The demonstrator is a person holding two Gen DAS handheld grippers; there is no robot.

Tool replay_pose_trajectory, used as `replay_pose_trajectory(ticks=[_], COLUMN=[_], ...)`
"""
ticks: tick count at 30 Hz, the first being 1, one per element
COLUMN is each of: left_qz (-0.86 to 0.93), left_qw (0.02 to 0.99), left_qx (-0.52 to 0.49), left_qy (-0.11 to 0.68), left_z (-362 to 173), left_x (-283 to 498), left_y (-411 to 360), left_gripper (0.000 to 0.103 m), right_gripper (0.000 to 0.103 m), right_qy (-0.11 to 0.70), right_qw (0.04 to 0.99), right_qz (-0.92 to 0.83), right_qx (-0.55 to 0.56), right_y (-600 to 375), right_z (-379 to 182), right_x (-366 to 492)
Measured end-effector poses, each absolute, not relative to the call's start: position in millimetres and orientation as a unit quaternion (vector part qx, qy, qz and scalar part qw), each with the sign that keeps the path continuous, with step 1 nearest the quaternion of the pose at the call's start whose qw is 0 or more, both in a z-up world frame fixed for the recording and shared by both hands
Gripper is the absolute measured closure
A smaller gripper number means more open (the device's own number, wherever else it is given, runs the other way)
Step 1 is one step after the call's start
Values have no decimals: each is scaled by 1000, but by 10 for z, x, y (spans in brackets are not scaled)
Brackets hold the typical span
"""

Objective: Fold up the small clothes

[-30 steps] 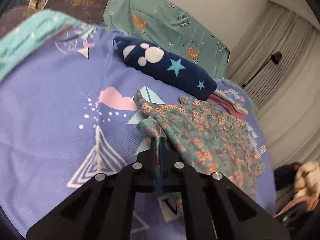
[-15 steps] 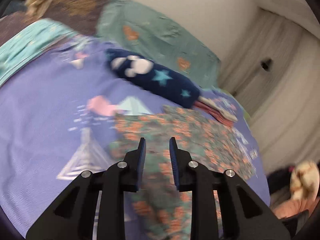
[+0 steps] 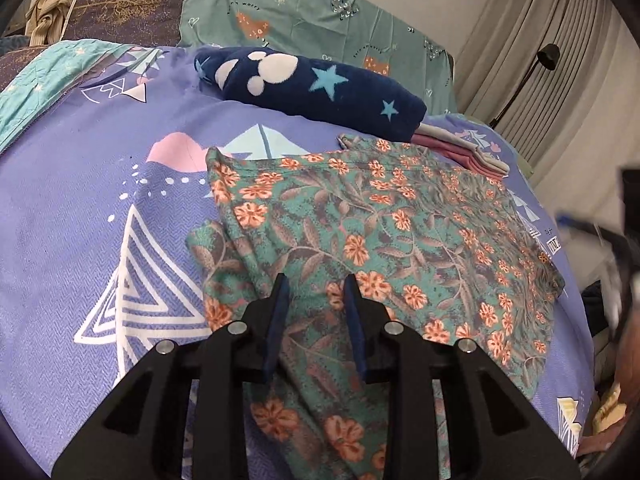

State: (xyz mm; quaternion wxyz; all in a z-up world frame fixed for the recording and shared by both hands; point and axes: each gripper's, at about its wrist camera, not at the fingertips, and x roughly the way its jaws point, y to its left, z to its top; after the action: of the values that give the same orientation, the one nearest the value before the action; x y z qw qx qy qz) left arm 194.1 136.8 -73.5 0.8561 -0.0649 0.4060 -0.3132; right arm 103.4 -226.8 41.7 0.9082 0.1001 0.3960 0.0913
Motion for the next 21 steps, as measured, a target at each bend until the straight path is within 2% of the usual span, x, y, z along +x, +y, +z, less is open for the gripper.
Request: replay_pose_trajectory(ticks=[2,4,6,9,14,15,17,21], left_qz=[-312,-308,-304,-302,-305,-305,-306,-304], left_qw=[857,860,862,864,863,862,862,863], left_qx=[-61,-54,-45,-41,-47,-48,-50,-48], left_qy=[405,404,402,401,401,401,402,401], left_z=[-709,-699,-692,-692,-701,-703,-703,-701], left_x=[1915,1903,1892,1884,1889,1891,1894,1892], left_y=[1345,1323,1301,1285,1306,1307,1309,1304], left_gripper=[73,73,72,72,71,71,71,71], right_gripper=[59,56,52,51,48,51,92,96], right_qy=[384,401,426,441,459,457,441,348], right_qw=[911,895,859,808,743,741,769,861], right_qz=[4,-17,-18,20,65,65,57,84], right_qx=[152,193,283,391,483,487,460,362], right_y=[-2961,-3388,-3799,-4128,-4302,-4302,-4247,-4075], right_z=[400,279,48,-252,-582,-600,-499,25], right_x=[1270,1522,1739,2021,2354,2380,2427,2224])
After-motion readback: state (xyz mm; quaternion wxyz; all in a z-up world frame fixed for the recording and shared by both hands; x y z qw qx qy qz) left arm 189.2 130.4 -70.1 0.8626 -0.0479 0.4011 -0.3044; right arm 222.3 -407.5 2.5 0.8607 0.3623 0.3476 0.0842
